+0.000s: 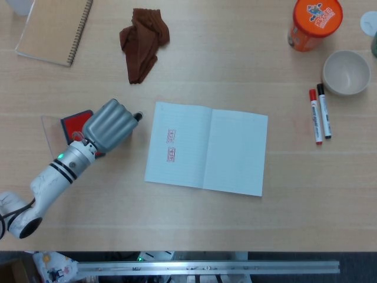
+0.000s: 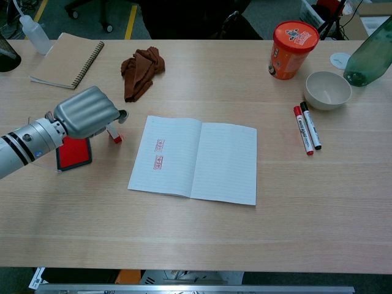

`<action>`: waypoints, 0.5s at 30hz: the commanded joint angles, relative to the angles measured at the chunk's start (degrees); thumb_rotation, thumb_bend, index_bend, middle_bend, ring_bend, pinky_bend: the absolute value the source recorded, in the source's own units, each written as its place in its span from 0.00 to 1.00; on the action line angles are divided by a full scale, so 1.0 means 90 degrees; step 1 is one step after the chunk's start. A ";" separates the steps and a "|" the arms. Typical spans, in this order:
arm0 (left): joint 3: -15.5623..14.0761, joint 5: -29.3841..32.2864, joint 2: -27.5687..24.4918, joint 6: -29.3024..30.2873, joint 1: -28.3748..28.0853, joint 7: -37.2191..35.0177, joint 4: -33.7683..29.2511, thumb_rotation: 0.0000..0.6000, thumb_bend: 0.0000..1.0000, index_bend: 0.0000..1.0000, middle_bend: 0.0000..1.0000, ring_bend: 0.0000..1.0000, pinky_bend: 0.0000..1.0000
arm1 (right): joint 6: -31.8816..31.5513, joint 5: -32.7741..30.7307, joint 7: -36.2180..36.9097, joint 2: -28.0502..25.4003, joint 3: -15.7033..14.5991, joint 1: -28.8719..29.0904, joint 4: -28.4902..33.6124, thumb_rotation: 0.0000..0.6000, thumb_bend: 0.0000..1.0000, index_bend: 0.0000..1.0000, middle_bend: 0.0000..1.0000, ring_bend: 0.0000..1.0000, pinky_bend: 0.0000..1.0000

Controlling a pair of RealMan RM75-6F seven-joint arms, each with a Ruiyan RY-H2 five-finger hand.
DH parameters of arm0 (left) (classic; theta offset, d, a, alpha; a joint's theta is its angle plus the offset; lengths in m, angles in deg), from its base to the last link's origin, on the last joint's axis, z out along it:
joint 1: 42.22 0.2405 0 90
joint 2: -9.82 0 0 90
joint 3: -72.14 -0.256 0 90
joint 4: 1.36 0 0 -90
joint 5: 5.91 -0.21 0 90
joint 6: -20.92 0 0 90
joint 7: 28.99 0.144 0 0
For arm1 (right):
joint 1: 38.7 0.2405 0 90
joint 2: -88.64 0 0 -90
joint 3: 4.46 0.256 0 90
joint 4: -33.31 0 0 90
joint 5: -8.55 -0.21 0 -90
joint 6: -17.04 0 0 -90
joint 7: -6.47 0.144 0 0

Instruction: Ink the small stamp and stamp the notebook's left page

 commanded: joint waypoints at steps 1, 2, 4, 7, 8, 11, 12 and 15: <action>0.0140 0.0109 -0.0325 0.0270 0.0131 0.0002 -0.0463 1.00 0.33 0.35 0.93 0.99 1.00 | 0.0005 0.0002 0.0022 -0.0003 0.0013 0.0012 -0.0007 1.00 0.22 0.34 0.49 0.51 0.56; 0.0174 0.0126 -0.0407 0.0361 0.0170 -0.0016 -0.0588 1.00 0.33 0.34 0.91 0.98 1.00 | 0.0009 -0.0003 0.0031 -0.0007 0.0022 0.0019 -0.0010 1.00 0.22 0.34 0.49 0.51 0.56; 0.0231 0.0141 -0.0572 0.0561 0.0256 -0.0104 -0.0836 1.00 0.33 0.33 0.88 0.96 1.00 | 0.0023 -0.0021 0.0045 -0.0021 0.0044 0.0035 -0.0012 1.00 0.22 0.34 0.49 0.51 0.56; 0.0331 0.0300 -0.0934 0.0810 0.0439 -0.0422 -0.1348 1.00 0.33 0.33 0.84 0.90 0.97 | 0.0073 -0.0037 0.0115 -0.0065 0.0088 0.0085 -0.0006 1.00 0.22 0.34 0.49 0.51 0.56; 0.0370 0.0395 -0.1049 0.0849 0.0496 -0.0538 -0.1509 1.00 0.33 0.33 0.82 0.88 0.95 | 0.0104 -0.0041 0.0151 -0.0081 0.0095 0.0102 -0.0001 1.00 0.22 0.34 0.49 0.51 0.56; 0.0508 0.0712 -0.1401 0.1027 0.0705 -0.0778 -0.1960 1.00 0.33 0.33 0.76 0.80 0.90 | 0.0217 -0.0067 0.0240 -0.0134 0.0111 0.0161 0.0007 1.00 0.22 0.34 0.49 0.49 0.56; 0.0539 0.0788 -0.1493 0.1100 0.0776 -0.0835 -0.2063 1.00 0.33 0.33 0.74 0.77 0.89 | 0.0245 -0.0080 0.0256 -0.0142 0.0114 0.0173 0.0002 1.00 0.22 0.34 0.49 0.49 0.56; 0.0625 0.1060 -0.1744 0.1329 0.1026 -0.0998 -0.2331 1.00 0.33 0.32 0.68 0.69 0.84 | 0.0308 -0.0113 0.0282 -0.0141 0.0120 0.0202 -0.0027 1.00 0.22 0.34 0.49 0.48 0.54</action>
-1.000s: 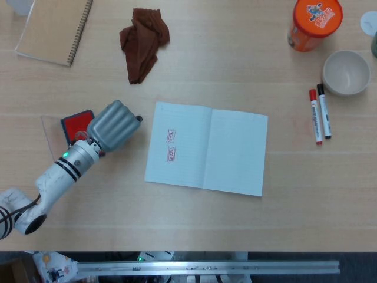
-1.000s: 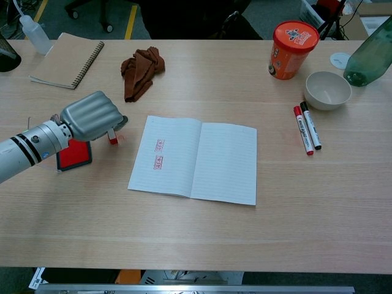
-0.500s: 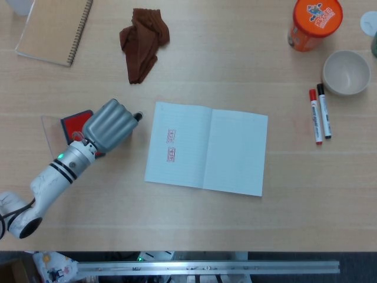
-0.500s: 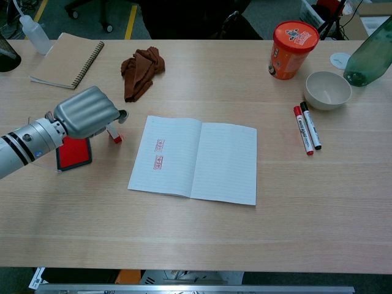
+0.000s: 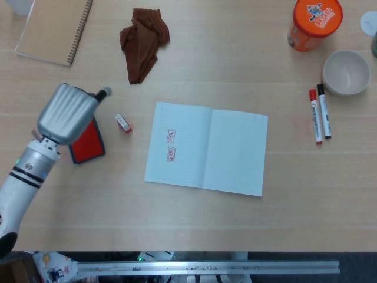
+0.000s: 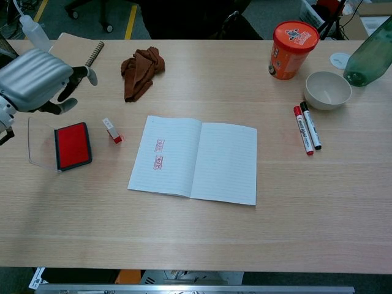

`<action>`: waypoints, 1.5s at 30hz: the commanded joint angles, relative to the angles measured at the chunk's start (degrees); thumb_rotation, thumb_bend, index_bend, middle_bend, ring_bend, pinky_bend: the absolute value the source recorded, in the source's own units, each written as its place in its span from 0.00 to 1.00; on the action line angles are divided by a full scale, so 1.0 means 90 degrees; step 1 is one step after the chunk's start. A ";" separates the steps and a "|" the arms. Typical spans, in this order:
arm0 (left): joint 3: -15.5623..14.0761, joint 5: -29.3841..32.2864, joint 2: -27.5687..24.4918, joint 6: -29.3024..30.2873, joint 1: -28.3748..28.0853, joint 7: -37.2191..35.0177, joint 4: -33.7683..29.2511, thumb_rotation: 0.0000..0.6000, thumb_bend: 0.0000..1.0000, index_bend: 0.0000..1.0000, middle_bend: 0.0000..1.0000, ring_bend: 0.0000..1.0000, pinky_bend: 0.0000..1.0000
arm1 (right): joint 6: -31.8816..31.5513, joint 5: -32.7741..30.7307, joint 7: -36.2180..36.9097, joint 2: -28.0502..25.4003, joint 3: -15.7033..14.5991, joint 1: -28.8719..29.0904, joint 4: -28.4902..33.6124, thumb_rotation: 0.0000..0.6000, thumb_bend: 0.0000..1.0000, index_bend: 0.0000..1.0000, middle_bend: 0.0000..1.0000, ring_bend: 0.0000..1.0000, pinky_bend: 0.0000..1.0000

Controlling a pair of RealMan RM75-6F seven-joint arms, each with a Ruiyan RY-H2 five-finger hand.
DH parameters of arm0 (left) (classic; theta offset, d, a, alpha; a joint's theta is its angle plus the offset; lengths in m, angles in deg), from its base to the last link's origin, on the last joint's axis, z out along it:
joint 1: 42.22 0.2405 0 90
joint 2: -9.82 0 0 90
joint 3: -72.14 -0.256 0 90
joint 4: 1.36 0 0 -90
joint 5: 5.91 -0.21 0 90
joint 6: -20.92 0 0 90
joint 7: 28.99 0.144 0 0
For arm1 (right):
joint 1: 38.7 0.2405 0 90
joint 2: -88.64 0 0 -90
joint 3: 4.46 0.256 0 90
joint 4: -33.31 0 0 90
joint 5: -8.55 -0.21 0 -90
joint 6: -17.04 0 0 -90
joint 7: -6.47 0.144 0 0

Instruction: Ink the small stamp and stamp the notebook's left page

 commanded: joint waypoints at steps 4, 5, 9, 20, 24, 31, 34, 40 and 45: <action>0.0165 0.0679 -0.0548 0.0426 0.0596 -0.0339 -0.0611 1.00 0.33 0.32 0.64 0.60 0.82 | 0.0116 -0.0046 0.0044 0.0028 -0.0025 0.0038 -0.0068 1.00 0.22 0.34 0.48 0.46 0.54; 0.0155 0.0743 -0.0607 0.0458 0.0665 -0.0349 -0.0672 1.00 0.33 0.32 0.63 0.59 0.82 | 0.0137 -0.0049 0.0043 0.0029 -0.0035 0.0042 -0.0071 1.00 0.22 0.34 0.48 0.46 0.54; 0.0076 0.0932 -0.0779 0.0648 0.0980 -0.0387 -0.0859 1.00 0.33 0.33 0.62 0.57 0.80 | 0.0143 0.0003 0.0065 0.0044 -0.0063 0.0052 -0.0080 1.00 0.22 0.34 0.47 0.46 0.54; -0.0166 0.0874 -0.0847 0.1430 0.1816 -0.0497 -0.1071 1.00 0.33 0.37 0.61 0.57 0.79 | 0.0154 0.0193 0.0109 -0.0013 -0.0174 0.0066 -0.0039 1.00 0.22 0.34 0.47 0.46 0.54; -0.0199 0.0846 -0.0852 0.1510 0.1967 -0.0492 -0.1100 1.00 0.33 0.37 0.61 0.57 0.79 | 0.0159 0.0213 0.0100 -0.0031 -0.0190 0.0072 -0.0023 1.00 0.22 0.34 0.47 0.46 0.54; -0.0172 0.0765 -0.0866 0.1603 0.2116 -0.0431 -0.1225 1.00 0.33 0.37 0.61 0.57 0.79 | 0.0103 0.0315 0.0012 -0.0044 -0.0186 0.0108 0.0064 1.00 0.22 0.34 0.47 0.46 0.54; -0.0171 0.0708 -0.0867 0.1653 0.2169 -0.0415 -0.1267 1.00 0.33 0.37 0.61 0.57 0.79 | 0.0092 0.0364 -0.0006 -0.0039 -0.0194 0.0125 0.0084 1.00 0.22 0.34 0.47 0.46 0.54; -0.0139 0.0676 -0.0885 0.1724 0.2295 -0.0374 -0.1339 1.00 0.33 0.37 0.61 0.57 0.79 | 0.0140 0.0465 -0.0080 -0.0035 -0.0199 0.0214 0.0137 1.00 0.22 0.34 0.47 0.46 0.54; -0.0105 0.0664 -0.0899 0.1723 0.2350 -0.0350 -0.1371 1.00 0.33 0.37 0.61 0.57 0.79 | 0.0114 0.0497 -0.0098 -0.0020 -0.0201 0.0231 0.0157 1.00 0.22 0.34 0.47 0.46 0.54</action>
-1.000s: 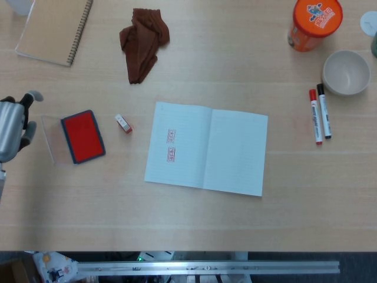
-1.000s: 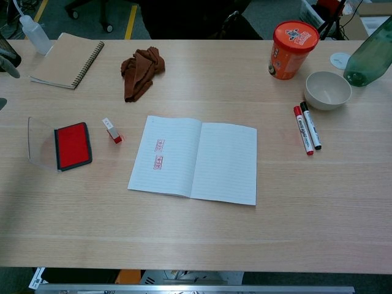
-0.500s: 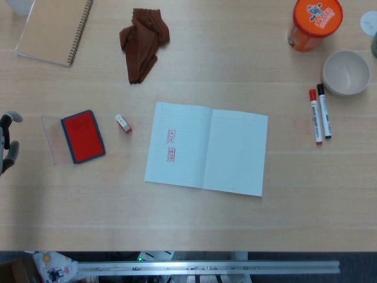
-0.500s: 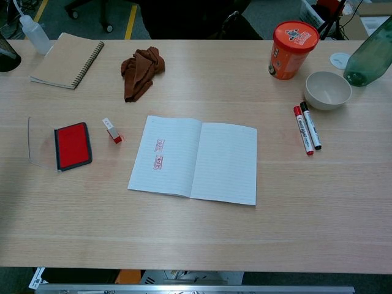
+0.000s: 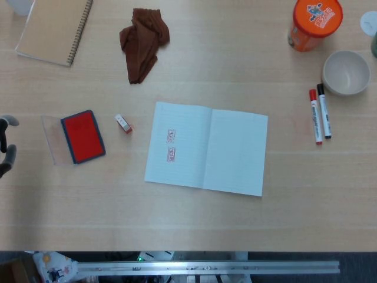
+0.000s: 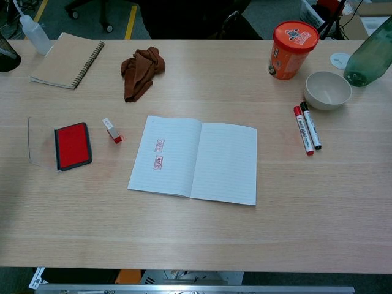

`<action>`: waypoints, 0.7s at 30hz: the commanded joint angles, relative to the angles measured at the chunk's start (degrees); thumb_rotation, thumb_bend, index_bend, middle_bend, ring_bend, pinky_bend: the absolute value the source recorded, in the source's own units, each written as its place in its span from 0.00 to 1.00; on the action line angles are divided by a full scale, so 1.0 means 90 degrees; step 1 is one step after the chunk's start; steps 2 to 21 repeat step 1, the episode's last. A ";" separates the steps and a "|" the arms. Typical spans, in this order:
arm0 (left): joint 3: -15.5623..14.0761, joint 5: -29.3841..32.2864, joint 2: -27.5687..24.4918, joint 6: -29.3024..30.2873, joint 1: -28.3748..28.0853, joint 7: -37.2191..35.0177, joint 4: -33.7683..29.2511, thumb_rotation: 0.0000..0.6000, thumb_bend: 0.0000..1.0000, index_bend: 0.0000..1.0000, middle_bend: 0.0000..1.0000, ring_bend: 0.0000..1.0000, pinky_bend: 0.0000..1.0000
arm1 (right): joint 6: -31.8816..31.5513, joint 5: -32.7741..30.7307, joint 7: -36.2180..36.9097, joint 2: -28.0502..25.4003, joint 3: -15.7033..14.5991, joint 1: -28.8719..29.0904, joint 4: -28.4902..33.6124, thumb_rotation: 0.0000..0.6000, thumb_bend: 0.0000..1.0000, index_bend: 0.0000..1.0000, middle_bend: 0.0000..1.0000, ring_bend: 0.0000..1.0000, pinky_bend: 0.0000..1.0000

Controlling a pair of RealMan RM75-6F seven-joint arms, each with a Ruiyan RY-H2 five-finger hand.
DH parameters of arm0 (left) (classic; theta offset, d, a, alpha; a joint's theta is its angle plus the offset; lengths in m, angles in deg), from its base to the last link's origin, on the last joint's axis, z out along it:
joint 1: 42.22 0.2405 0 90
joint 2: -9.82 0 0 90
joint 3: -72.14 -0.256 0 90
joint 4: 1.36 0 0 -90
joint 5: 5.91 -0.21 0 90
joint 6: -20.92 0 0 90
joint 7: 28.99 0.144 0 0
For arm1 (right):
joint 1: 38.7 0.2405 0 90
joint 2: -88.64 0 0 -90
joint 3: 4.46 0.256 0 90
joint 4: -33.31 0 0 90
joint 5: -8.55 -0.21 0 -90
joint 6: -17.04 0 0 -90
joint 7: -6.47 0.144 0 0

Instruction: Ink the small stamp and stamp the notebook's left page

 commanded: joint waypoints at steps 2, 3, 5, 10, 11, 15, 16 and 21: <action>0.0010 -0.0008 -0.0004 -0.0008 0.0026 0.0008 0.0002 1.00 0.33 0.37 0.61 0.57 0.79 | 0.0004 0.0015 -0.0009 0.0014 -0.0010 0.0010 -0.0006 1.00 0.22 0.34 0.47 0.46 0.54; 0.0010 -0.0008 -0.0004 -0.0008 0.0026 0.0008 0.0002 1.00 0.33 0.37 0.61 0.57 0.79 | 0.0004 0.0015 -0.0009 0.0014 -0.0010 0.0010 -0.0006 1.00 0.22 0.34 0.47 0.46 0.54; 0.0010 -0.0008 -0.0004 -0.0008 0.0026 0.0008 0.0002 1.00 0.33 0.37 0.61 0.57 0.79 | 0.0004 0.0015 -0.0009 0.0014 -0.0010 0.0010 -0.0006 1.00 0.22 0.34 0.47 0.46 0.54; 0.0010 -0.0008 -0.0004 -0.0008 0.0026 0.0008 0.0002 1.00 0.33 0.37 0.61 0.57 0.79 | 0.0004 0.0015 -0.0009 0.0014 -0.0010 0.0010 -0.0006 1.00 0.22 0.34 0.47 0.46 0.54; 0.0010 -0.0008 -0.0004 -0.0008 0.0026 0.0008 0.0002 1.00 0.33 0.37 0.61 0.57 0.79 | 0.0004 0.0015 -0.0009 0.0014 -0.0010 0.0010 -0.0006 1.00 0.22 0.34 0.47 0.46 0.54; 0.0010 -0.0008 -0.0004 -0.0008 0.0026 0.0008 0.0002 1.00 0.33 0.37 0.61 0.57 0.79 | 0.0004 0.0015 -0.0009 0.0014 -0.0010 0.0010 -0.0006 1.00 0.22 0.34 0.47 0.46 0.54; 0.0010 -0.0008 -0.0004 -0.0008 0.0026 0.0008 0.0002 1.00 0.33 0.37 0.61 0.57 0.79 | 0.0004 0.0015 -0.0009 0.0014 -0.0010 0.0010 -0.0006 1.00 0.22 0.34 0.47 0.46 0.54; 0.0010 -0.0008 -0.0004 -0.0008 0.0026 0.0008 0.0002 1.00 0.33 0.37 0.61 0.57 0.79 | 0.0004 0.0015 -0.0009 0.0014 -0.0010 0.0010 -0.0006 1.00 0.22 0.34 0.47 0.46 0.54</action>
